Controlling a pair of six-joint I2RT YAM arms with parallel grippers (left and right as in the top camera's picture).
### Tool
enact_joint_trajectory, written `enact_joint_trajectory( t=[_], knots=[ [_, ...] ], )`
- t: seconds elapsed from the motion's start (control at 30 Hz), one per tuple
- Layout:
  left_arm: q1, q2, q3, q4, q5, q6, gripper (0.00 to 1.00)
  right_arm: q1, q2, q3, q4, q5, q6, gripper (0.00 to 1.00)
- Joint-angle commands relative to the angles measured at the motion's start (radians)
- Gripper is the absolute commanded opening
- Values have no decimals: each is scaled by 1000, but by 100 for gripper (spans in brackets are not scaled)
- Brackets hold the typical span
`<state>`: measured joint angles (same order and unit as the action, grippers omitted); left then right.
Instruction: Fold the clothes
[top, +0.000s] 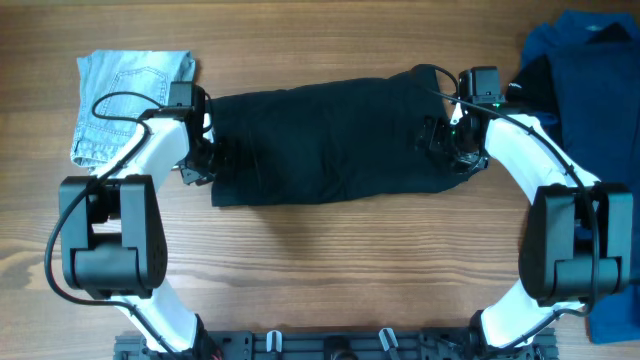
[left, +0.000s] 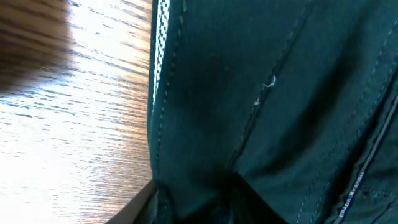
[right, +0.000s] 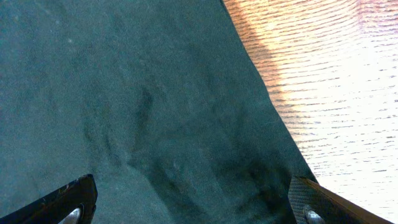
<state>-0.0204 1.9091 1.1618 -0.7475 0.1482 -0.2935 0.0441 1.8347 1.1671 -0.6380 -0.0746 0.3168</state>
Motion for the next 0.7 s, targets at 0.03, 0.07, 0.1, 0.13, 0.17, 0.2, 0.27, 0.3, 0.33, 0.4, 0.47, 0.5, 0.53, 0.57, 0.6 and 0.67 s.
enact_joint_trajectory(
  t=[0.03, 0.07, 0.1, 0.13, 0.17, 0.2, 0.27, 0.3, 0.33, 0.4, 0.47, 0.5, 0.53, 0.57, 0.6, 0.67],
  knots=[
    [-15, 66, -53, 0, 45, 2, 18, 2, 21, -4, 1, -28, 0, 99],
    [-15, 66, -53, 0, 45, 2, 15, 2, 21, -4, 1, -31, 0, 99],
    [-15, 66, -53, 0, 45, 2, 12, 2, 21, -4, 0, -31, 0, 99],
    [-15, 66, -53, 0, 42, 2, 10, 2, 21, -4, -2, -31, 0, 99],
    [-15, 66, -53, 0, 41, 2, 9, 2, 21, -4, -2, -32, 1, 97],
    [-15, 66, -53, 0, 41, 2, 8, 2, 21, -4, -2, -45, -1, 88],
    [-15, 66, -53, 0, 40, 2, 6, 2, 20, 8, -4, -83, -3, 84],
    [-15, 66, -49, 0, 18, 2, 4, 2, 18, 26, -15, -130, -16, 83],
    [-15, 65, -43, -3, -5, 2, 4, 2, 14, 44, -29, -211, -72, 79],
    [-15, 59, -21, -21, -39, 2, 4, 2, 8, 60, -38, -345, -108, 65],
    [-17, 37, 36, -63, -41, 2, 4, 3, 7, 59, -27, -474, -103, 36],
    [-17, 21, 58, -80, -41, 3, 4, 6, 7, 58, -24, -522, -98, 25],
    [-17, 3, 82, -95, -41, 3, 4, 11, 7, 58, -23, -533, -80, 17],
    [-17, -14, 107, -107, -41, 3, 4, 24, 7, 53, -13, -531, -55, 4],
    [-17, -32, 130, -117, -41, 3, 4, 35, 7, 48, -3, -524, -43, 4],
    [-17, -64, 188, -153, -41, 11, 4, 58, 7, 31, 22, -516, 5, 4]
  ],
)
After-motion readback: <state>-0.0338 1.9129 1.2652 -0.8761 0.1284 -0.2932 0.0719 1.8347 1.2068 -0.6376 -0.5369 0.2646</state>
